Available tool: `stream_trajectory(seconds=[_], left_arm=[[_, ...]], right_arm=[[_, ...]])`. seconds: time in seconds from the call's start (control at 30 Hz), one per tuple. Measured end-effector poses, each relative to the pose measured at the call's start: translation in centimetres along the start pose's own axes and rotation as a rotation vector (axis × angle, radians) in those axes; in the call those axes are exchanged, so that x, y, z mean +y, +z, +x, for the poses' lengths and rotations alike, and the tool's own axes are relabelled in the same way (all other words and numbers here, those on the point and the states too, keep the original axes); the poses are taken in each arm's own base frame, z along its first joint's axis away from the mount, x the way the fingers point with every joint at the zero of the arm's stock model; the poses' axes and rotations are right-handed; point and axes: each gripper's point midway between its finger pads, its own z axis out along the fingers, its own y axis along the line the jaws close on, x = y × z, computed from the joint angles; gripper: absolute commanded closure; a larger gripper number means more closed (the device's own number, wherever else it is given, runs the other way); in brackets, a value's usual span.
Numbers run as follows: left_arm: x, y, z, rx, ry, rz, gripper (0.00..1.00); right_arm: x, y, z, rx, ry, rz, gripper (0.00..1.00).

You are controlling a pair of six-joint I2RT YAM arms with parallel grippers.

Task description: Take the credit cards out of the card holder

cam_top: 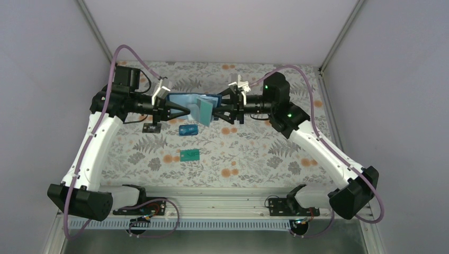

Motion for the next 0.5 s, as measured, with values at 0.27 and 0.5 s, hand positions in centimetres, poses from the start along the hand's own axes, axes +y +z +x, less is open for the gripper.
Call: stream_trajectory(seconds=[0.27, 0.5], left_arm=[[0.1, 0.0, 0.0, 0.0, -0.009, -0.003, 0.98], [0.3, 0.0, 0.1, 0.009, -0.012, -0.018, 0.98]], right_arm=[[1.8, 0.7, 0.2, 0.013, -0.027, -0.073, 0.34], [0.2, 1.8, -0.2, 0.008, 0.023, 0.031, 0.42]])
